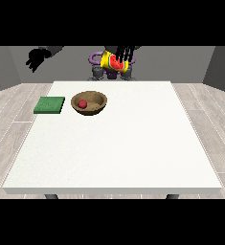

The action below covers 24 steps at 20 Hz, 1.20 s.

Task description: Pick the cup and pour the ball into the bowl, then pick the bowl and place it on the pad

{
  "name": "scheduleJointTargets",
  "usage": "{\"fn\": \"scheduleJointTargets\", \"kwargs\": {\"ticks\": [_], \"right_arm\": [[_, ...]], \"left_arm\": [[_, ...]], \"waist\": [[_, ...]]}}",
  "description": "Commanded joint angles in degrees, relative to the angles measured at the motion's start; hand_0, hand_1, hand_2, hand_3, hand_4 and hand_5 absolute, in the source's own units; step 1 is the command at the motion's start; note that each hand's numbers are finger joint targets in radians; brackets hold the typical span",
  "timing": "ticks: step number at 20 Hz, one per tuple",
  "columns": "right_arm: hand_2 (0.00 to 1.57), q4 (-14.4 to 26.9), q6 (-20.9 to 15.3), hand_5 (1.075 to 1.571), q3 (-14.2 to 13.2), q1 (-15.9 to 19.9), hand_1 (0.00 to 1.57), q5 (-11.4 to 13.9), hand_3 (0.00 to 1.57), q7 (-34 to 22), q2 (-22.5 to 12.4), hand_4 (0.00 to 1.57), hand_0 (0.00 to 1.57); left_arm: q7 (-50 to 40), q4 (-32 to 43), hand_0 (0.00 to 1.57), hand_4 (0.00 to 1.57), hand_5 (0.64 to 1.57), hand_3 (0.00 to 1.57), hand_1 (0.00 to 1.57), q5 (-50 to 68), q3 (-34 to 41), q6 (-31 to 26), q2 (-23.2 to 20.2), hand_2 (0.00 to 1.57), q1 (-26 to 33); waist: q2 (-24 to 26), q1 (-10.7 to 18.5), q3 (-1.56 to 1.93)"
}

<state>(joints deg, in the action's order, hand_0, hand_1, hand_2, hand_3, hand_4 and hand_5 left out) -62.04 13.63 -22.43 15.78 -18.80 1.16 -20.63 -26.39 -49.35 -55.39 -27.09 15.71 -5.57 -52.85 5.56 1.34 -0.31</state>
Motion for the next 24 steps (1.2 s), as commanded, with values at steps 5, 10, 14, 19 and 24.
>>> {"fn": "scheduleJointTargets", "kwargs": {"ticks": [5,10,14,19,24], "right_arm": [[0.0,-0.2,-4.9,1.555,-0.6,0.5,0.0,1.5,0.0,1.1,1.4,0.79,0.0],[0.0,1.4,-7.6,1.563,-0.7,-2.3,0.0,2.0,0.0,5.7,6.5,0.75,0.0],[0.0,2.6,-8.8,1.566,-0.6,-1.4,0.0,2.0,0.0,7.0,7.9,0.73,0.0],[0.0,8.2,-8.1,1.568,-1.3,1.5,0.0,1.6,0.0,13.0,8.9,0.74,0.0],[0.0,15.8,-7.3,1.557,-0.9,5.8,0.0,1.7,0.0,15.6,8.9,0.61,0.0]], "left_arm": [[10.9,-13.3,0.0,1.12,1.57,0.0,0.0,31.9,25.4,0.6,-0.5,0.0,2.3],[16.2,-17.1,0.0,1.05,1.566,0.0,0.0,49.1,36.5,-13.2,-5.7,0.0,1.3],[15.9,-16.5,0.0,1.06,1.561,0.0,0.0,58.9,42.6,-25.1,-11.9,0.0,1.0],[17.9,-16.9,0.0,1.05,1.558,0.0,0.0,62.4,45.7,-30.5,-17.2,0.0,3.4],[13.0,-18.2,0.0,0.98,1.552,0.0,0.0,66.3,48.4,-33.0,-21.9,0.0,3.0]], "waist": [[-2.9,7.2,-0.51],[-6.8,10.2,0.08],[-8.6,12.7,0.24],[-14.1,12.9,0.35],[-14.0,11.1,0.36]]}}
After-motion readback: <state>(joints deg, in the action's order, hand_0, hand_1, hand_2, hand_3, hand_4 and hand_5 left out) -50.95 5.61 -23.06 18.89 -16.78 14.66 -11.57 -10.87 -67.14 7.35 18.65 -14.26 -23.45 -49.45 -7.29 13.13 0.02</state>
